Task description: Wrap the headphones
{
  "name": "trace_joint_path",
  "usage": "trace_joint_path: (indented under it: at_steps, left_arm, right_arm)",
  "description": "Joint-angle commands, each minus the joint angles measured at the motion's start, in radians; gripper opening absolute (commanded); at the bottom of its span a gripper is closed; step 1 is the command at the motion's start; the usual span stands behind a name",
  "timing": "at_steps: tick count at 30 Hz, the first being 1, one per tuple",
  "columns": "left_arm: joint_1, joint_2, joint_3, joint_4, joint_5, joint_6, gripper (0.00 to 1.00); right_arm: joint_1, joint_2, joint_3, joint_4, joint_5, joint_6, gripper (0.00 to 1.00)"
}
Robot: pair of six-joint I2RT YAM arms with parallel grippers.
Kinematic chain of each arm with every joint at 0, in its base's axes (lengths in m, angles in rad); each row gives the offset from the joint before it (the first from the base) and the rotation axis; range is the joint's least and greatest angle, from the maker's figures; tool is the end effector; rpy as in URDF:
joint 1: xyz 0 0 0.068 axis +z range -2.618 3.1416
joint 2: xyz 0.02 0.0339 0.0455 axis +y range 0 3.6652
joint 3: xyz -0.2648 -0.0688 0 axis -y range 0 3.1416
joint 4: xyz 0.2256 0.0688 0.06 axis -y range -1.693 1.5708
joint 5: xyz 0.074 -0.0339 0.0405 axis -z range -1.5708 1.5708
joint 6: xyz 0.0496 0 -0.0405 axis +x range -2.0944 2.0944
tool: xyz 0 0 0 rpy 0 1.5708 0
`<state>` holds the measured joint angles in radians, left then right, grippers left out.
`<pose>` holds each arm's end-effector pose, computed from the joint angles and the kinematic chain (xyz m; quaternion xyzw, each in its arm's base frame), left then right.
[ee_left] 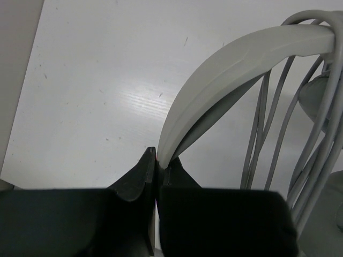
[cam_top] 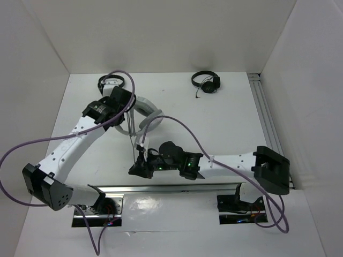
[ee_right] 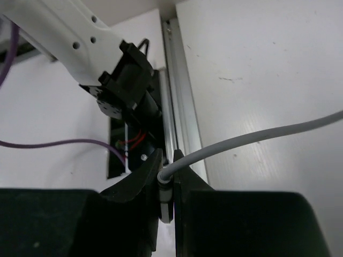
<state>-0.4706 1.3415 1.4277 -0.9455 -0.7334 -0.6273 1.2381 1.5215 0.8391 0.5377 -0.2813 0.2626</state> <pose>0.2395 -0.0846 0.3666 -0.1930 0.8626 0.1171 0.4527 0.0981 0.3261 0.2647 -0.4320 0.6186 0.5192 0.4014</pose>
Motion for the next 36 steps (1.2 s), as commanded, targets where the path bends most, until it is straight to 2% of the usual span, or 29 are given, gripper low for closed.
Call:
trace_joint_path:
  at_steps: [1,4,7,11,14,18,20,23,26,32,34,36]
  left_arm:
    - [0.009,-0.047,-0.076,0.148,0.05,0.023,0.0]
    - [0.009,-0.1,-0.188,0.236,0.196,0.156,0.0]
    - [-0.019,-0.128,-0.275,0.289,0.282,0.264,0.0]
    - [-0.121,-0.14,-0.311,0.254,0.246,0.29,0.0]
    - [-0.167,-0.169,-0.34,0.244,0.258,0.3,0.0]
    - [-0.253,-0.231,-0.362,0.222,0.275,0.333,0.0]
    - [-0.308,-0.231,-0.362,0.188,0.223,0.333,0.0]
    - [-0.352,-0.231,-0.349,0.096,0.137,0.287,0.0]
    - [-0.411,-0.231,-0.349,0.039,0.137,0.262,0.0]
    - [-0.453,-0.208,-0.325,0.004,0.187,0.247,0.0]
    - [-0.465,-0.196,-0.316,0.004,0.224,0.259,0.0]
    - [-0.465,-0.186,-0.316,0.004,0.245,0.279,0.0]
  right_arm:
    - [0.067,-0.115,0.139,-0.405,0.176,-0.219,0.0]
    - [0.067,-0.148,0.242,-0.627,0.282,-0.293,0.0]
    - [0.067,-0.191,0.27,-0.715,0.393,-0.362,0.0]
    - [0.043,-0.211,0.342,-0.78,0.484,-0.419,0.0]
    - [0.031,-0.224,0.333,-0.748,0.58,-0.428,0.0]
    - [0.021,-0.248,0.291,-0.621,0.772,-0.496,0.0]
    - [0.012,-0.239,0.291,-0.605,0.827,-0.529,0.0]
    - [-0.02,-0.218,0.302,-0.576,0.867,-0.56,0.0]
    - [-0.051,-0.218,0.287,-0.538,0.886,-0.591,0.0]
    - [-0.106,-0.218,0.239,-0.414,1.011,-0.721,0.03]
    - [-0.141,-0.218,0.239,-0.439,0.987,-0.721,0.03]
    - [-0.181,-0.228,0.249,-0.449,0.936,-0.708,0.07]
